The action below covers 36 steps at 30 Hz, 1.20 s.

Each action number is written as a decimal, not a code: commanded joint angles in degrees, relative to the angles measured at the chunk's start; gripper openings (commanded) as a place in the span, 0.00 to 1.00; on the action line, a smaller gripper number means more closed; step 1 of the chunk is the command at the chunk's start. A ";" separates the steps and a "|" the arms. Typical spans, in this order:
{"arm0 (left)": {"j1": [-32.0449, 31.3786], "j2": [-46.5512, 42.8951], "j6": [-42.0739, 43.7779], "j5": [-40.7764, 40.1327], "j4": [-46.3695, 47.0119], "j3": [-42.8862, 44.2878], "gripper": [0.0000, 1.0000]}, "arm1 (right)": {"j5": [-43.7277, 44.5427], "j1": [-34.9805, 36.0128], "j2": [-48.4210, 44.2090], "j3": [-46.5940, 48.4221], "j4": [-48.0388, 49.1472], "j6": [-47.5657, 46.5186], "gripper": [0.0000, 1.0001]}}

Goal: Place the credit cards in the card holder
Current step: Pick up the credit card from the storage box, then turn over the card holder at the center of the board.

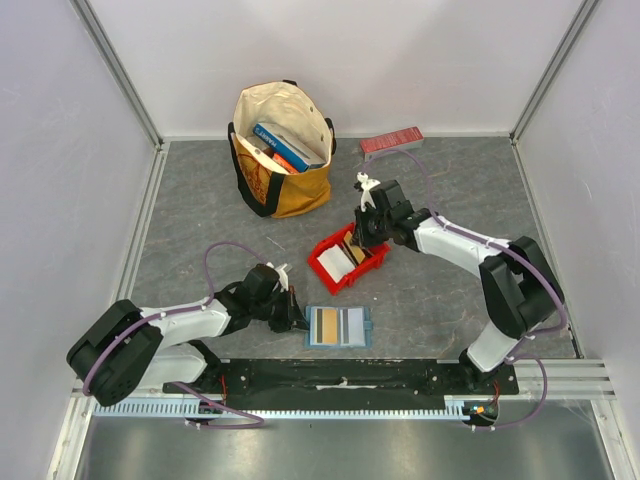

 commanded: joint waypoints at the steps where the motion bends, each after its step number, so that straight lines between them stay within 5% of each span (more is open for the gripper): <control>1: 0.01 0.60 2.38 -0.48 -0.06 0.76 0.02 | 5.10 0.15 -3.91 2.07 -0.97 -2.46 0.00; 6: -0.07 0.51 2.29 -0.57 -0.06 0.67 0.02 | 15.62 2.52 -9.53 1.98 -2.99 -2.20 0.00; 10: 0.01 1.04 2.38 -0.40 0.03 0.94 0.02 | 36.08 11.02 -13.32 2.33 -6.41 -0.89 0.00; 18: 0.10 1.04 2.38 -0.13 -0.15 1.20 0.02 | 63.44 23.26 -18.06 1.90 -22.48 19.04 0.00; 25: 0.01 -0.10 2.29 -0.39 -1.03 1.11 0.02 | 64.71 29.86 -26.50 -4.95 -36.04 38.83 0.00; 36: 0.01 -0.98 2.20 -0.22 -1.90 0.67 0.02 | 54.94 31.80 -27.48 -21.57 -26.12 45.26 0.00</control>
